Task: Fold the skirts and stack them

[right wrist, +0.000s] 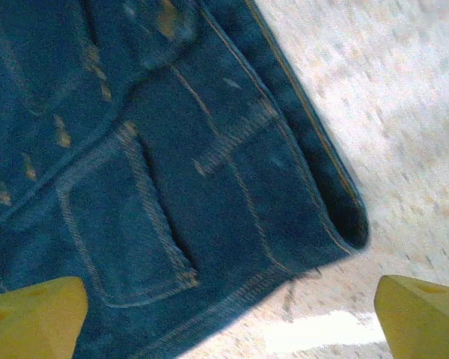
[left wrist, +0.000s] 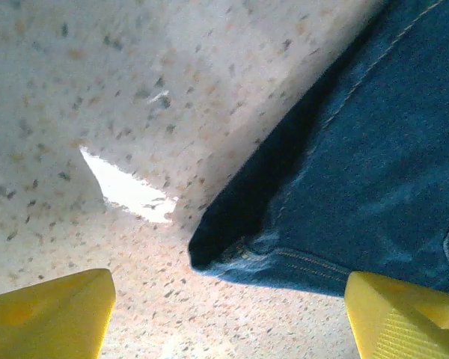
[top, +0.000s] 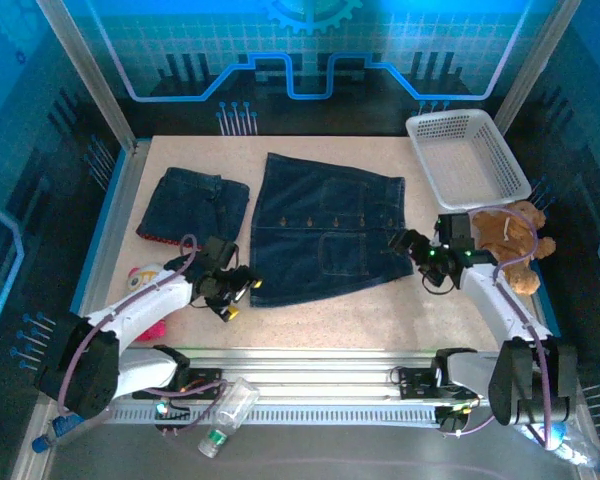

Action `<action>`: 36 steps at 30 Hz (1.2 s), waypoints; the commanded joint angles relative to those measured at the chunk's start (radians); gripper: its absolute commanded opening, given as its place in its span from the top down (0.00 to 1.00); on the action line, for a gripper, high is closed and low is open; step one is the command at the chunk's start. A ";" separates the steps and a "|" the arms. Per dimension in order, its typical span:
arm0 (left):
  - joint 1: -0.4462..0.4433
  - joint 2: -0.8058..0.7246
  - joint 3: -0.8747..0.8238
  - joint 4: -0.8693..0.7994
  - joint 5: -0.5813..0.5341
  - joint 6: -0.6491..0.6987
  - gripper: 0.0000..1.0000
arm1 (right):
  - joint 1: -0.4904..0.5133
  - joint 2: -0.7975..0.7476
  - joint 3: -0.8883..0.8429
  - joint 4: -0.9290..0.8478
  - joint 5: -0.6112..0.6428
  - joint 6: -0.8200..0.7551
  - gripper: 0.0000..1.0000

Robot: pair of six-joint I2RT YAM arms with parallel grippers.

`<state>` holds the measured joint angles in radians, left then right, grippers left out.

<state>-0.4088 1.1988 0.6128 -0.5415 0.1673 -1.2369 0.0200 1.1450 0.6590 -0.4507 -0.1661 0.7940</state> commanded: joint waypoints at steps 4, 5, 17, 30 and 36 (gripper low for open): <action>-0.011 -0.093 -0.062 0.050 -0.003 -0.100 0.13 | -0.012 0.090 -0.042 -0.001 -0.092 -0.007 0.12; -0.011 -0.095 -0.070 0.068 -0.001 -0.102 0.12 | -0.012 0.109 -0.038 0.010 -0.108 -0.009 0.14; -0.016 -0.062 -0.091 0.128 0.058 -0.111 0.08 | -0.018 0.148 -0.120 0.185 -0.011 0.059 0.26; -0.015 0.011 -0.080 0.171 0.098 -0.105 0.10 | -0.035 0.129 -0.163 0.329 -0.030 0.103 0.40; -0.016 0.014 -0.074 0.170 0.098 -0.103 0.10 | -0.035 0.098 -0.166 0.316 -0.018 0.108 0.41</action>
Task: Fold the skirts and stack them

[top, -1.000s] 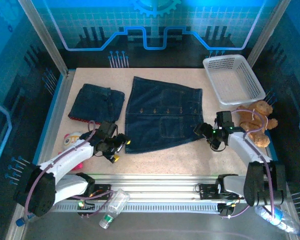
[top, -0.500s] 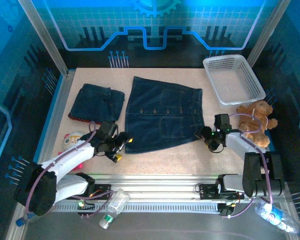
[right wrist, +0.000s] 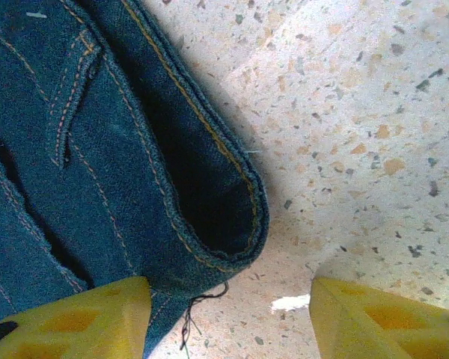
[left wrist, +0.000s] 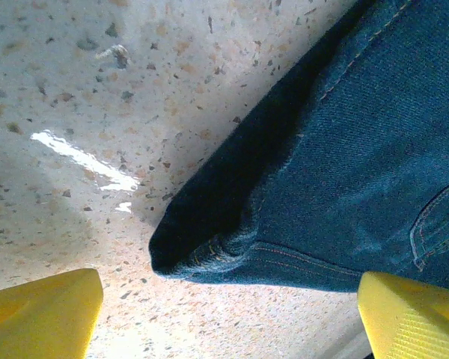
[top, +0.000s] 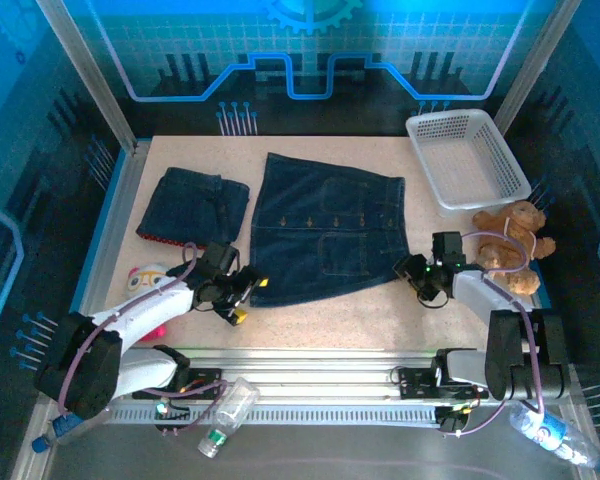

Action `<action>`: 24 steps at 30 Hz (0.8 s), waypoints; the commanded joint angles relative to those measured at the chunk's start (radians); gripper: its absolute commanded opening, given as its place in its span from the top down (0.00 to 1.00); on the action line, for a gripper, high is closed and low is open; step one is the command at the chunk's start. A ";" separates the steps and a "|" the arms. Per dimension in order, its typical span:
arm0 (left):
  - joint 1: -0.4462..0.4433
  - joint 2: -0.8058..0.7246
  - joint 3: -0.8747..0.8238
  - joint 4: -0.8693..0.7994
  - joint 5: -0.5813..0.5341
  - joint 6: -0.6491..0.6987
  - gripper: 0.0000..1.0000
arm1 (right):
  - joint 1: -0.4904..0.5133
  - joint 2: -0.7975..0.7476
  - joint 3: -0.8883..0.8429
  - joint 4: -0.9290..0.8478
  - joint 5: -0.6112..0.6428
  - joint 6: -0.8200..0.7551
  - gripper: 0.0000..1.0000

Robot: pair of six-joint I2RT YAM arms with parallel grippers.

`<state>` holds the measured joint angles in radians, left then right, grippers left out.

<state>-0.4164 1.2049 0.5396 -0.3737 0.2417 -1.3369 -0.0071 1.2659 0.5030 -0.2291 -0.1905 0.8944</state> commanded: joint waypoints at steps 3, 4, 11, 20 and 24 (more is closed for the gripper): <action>-0.009 0.007 -0.002 -0.005 0.022 -0.004 0.11 | -0.008 -0.033 -0.015 0.092 0.019 0.005 0.41; -0.008 0.007 -0.001 -0.004 0.022 -0.004 0.11 | -0.008 -0.033 -0.018 0.091 0.026 0.005 0.41; -0.008 0.022 -0.001 0.009 0.028 -0.002 0.11 | -0.009 0.020 -0.029 0.118 0.023 0.020 0.41; -0.008 0.025 -0.002 0.021 0.032 0.000 0.15 | -0.009 0.031 -0.032 0.169 0.012 0.024 0.59; -0.008 0.024 -0.001 0.026 0.031 0.001 0.16 | -0.008 -0.009 -0.032 0.144 0.020 0.003 0.81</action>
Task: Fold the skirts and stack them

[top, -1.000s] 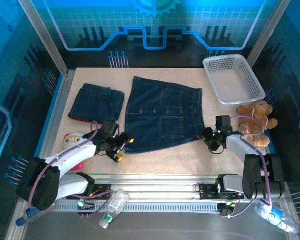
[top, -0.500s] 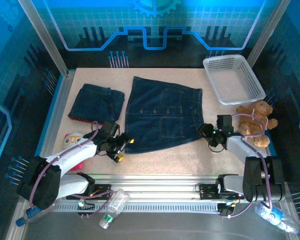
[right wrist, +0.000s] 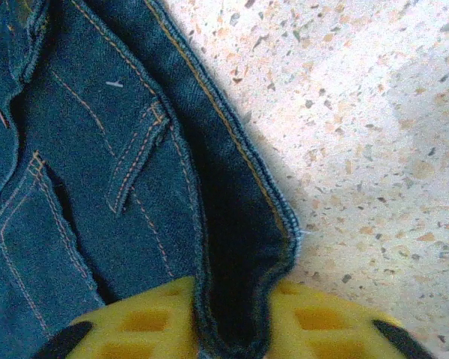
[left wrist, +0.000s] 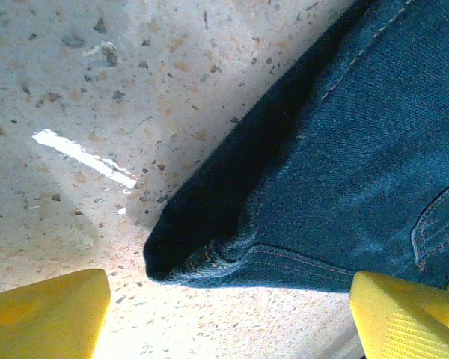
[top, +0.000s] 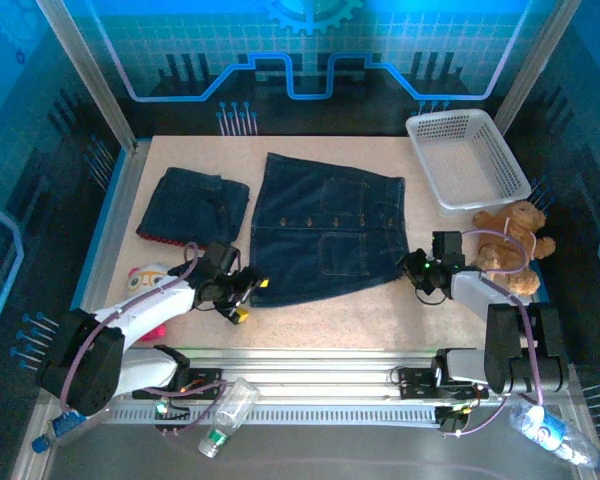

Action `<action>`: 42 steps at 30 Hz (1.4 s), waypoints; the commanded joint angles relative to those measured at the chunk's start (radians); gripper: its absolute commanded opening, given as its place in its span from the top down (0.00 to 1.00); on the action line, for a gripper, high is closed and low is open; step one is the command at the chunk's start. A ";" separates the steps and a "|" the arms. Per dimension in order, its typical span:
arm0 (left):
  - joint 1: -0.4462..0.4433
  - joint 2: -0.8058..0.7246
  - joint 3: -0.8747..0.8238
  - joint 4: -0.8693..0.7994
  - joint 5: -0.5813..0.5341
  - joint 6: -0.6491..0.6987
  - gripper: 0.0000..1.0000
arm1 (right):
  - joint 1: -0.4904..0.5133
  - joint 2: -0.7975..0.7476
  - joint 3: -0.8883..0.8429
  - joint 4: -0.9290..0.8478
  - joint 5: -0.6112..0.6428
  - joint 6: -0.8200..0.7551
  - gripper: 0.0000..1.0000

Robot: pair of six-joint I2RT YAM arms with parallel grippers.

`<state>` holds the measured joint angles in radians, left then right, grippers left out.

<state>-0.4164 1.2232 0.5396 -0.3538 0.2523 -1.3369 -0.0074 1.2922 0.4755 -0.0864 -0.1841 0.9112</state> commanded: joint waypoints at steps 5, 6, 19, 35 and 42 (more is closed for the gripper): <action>-0.013 0.012 -0.007 0.025 0.021 -0.007 0.23 | -0.007 -0.062 0.011 -0.056 0.016 -0.043 1.00; -0.015 0.016 -0.006 0.027 0.021 -0.007 0.24 | -0.007 -0.064 0.011 -0.057 0.013 -0.044 1.00; -0.035 0.089 0.021 -0.023 0.025 -0.011 0.42 | -0.008 -0.061 0.002 -0.056 0.012 -0.035 1.00; -0.036 0.083 0.082 0.017 -0.137 0.084 0.77 | -0.007 -0.072 0.000 -0.067 0.003 -0.036 1.00; -0.036 0.011 0.045 0.012 -0.133 0.080 0.92 | -0.008 -0.067 0.012 -0.085 0.002 -0.037 1.00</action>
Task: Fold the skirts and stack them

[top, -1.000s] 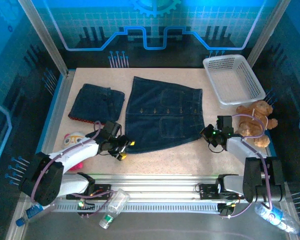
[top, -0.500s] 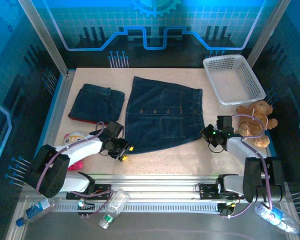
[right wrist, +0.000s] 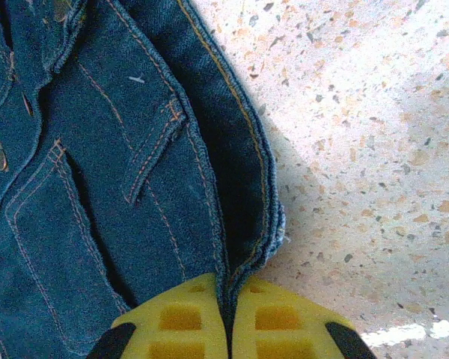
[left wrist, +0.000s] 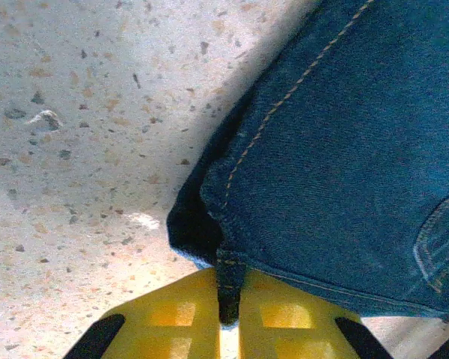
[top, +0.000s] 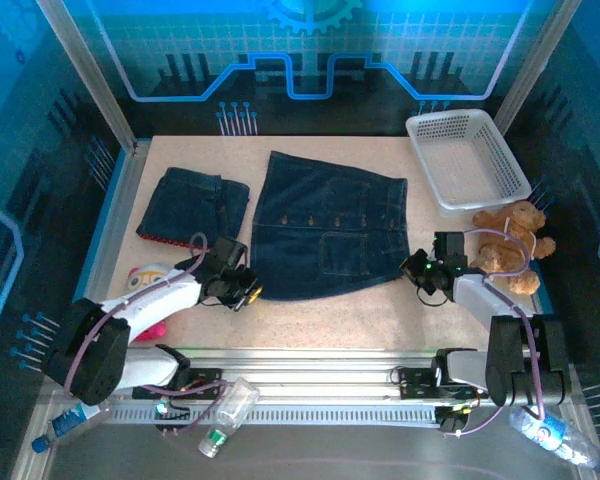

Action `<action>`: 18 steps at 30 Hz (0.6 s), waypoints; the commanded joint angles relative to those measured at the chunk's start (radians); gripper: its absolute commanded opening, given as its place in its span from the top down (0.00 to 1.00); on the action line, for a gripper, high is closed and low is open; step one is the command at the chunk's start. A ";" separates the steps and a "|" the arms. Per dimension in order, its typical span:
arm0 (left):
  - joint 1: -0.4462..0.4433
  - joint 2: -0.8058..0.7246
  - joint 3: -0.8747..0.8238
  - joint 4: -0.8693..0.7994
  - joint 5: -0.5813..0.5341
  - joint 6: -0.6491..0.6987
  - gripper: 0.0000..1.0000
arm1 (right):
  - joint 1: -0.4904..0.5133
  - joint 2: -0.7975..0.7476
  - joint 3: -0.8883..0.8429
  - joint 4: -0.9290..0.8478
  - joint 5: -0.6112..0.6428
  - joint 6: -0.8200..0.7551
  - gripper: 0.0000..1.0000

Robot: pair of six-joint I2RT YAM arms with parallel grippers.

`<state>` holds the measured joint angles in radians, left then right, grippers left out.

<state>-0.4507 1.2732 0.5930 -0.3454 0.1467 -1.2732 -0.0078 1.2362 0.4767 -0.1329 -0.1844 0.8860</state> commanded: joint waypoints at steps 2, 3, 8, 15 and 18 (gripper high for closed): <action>-0.002 -0.059 -0.005 -0.007 -0.029 0.028 0.97 | -0.006 -0.014 0.018 -0.053 -0.001 -0.011 1.00; -0.002 -0.071 0.000 -0.015 -0.034 0.038 1.00 | -0.005 -0.018 0.023 -0.063 -0.001 -0.009 1.00; 0.000 -0.102 0.048 -0.135 -0.101 0.083 1.00 | 0.012 -0.057 0.031 -0.123 -0.013 0.019 1.00; 0.001 -0.292 0.117 -0.288 -0.231 0.145 1.00 | 0.083 -0.215 0.042 -0.303 0.002 0.137 1.00; 0.004 -0.290 0.233 -0.362 -0.274 0.226 1.00 | 0.089 -0.292 0.073 -0.347 0.015 0.174 1.00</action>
<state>-0.4507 0.9951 0.7177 -0.5983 -0.0322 -1.1461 0.0708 1.0031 0.4969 -0.3836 -0.1913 0.9947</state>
